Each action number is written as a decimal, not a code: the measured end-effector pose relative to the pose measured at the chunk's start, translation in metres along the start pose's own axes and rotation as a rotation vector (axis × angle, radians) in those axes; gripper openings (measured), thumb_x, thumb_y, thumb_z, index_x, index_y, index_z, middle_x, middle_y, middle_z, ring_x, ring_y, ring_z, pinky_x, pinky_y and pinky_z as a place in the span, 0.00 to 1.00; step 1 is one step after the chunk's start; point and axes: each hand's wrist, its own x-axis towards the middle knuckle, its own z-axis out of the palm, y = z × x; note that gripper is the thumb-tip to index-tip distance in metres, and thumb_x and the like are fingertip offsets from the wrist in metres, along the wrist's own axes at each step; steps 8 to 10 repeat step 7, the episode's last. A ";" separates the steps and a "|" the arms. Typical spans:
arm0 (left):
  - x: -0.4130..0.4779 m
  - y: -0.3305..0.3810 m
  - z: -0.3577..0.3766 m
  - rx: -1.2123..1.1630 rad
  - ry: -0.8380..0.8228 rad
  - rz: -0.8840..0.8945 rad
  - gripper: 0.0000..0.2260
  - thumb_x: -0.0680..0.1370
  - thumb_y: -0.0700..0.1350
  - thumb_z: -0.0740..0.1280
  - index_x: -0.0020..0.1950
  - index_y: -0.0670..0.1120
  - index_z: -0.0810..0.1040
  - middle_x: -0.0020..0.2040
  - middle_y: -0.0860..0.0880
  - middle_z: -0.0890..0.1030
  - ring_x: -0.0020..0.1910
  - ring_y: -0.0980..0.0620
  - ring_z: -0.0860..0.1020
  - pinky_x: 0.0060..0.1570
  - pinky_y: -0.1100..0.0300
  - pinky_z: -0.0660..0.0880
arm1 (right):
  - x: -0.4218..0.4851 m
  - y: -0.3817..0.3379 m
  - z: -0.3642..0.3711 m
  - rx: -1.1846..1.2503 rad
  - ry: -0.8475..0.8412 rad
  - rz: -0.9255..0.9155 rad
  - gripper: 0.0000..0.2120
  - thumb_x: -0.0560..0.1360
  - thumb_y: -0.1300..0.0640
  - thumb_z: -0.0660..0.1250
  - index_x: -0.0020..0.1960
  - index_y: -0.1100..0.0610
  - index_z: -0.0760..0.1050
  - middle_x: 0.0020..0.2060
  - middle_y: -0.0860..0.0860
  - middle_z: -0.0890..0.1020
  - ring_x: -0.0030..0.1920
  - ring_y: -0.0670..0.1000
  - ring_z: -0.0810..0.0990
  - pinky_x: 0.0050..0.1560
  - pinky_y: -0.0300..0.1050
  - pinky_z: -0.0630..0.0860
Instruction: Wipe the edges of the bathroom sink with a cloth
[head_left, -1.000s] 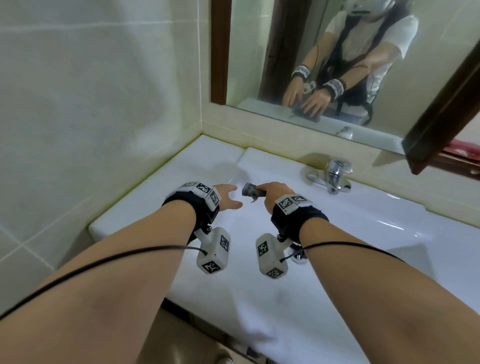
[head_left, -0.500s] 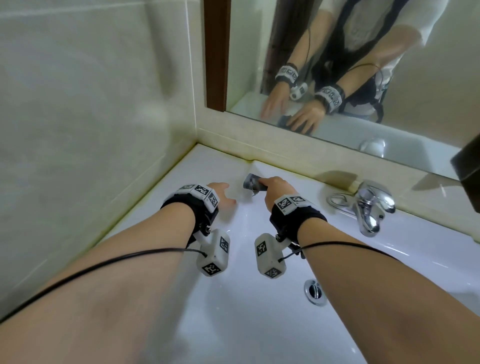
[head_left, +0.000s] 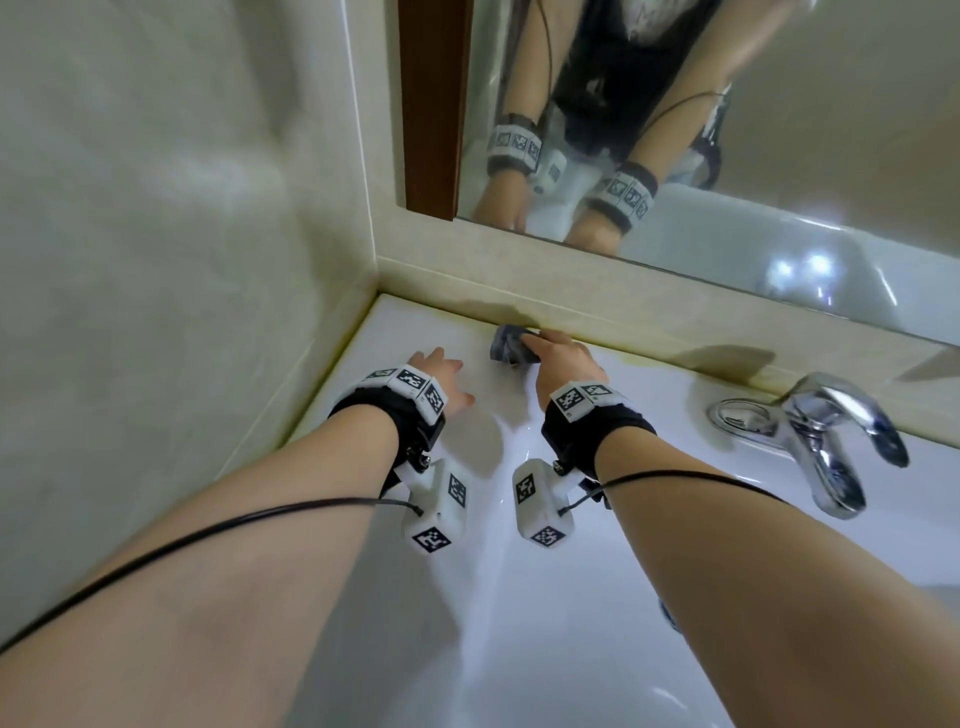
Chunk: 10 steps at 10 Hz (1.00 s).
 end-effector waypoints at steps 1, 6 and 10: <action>0.006 -0.005 0.001 0.009 -0.014 0.019 0.25 0.79 0.51 0.61 0.74 0.44 0.62 0.73 0.43 0.63 0.70 0.41 0.65 0.69 0.49 0.64 | 0.005 0.000 0.007 -0.033 0.002 -0.004 0.28 0.73 0.61 0.59 0.71 0.46 0.62 0.72 0.48 0.62 0.72 0.56 0.59 0.71 0.54 0.58; -0.001 -0.007 -0.001 0.032 -0.042 0.071 0.28 0.79 0.51 0.60 0.76 0.44 0.57 0.76 0.43 0.59 0.73 0.42 0.62 0.72 0.49 0.61 | 0.001 -0.002 0.021 -0.155 -0.175 0.057 0.32 0.77 0.62 0.52 0.75 0.46 0.42 0.76 0.47 0.40 0.75 0.53 0.38 0.72 0.58 0.38; -0.014 -0.003 -0.010 -0.032 -0.023 0.072 0.28 0.79 0.49 0.61 0.77 0.44 0.56 0.76 0.43 0.58 0.74 0.43 0.62 0.72 0.51 0.61 | -0.011 -0.001 0.011 -0.129 -0.105 0.020 0.29 0.78 0.61 0.49 0.75 0.47 0.44 0.76 0.47 0.42 0.76 0.54 0.39 0.73 0.58 0.40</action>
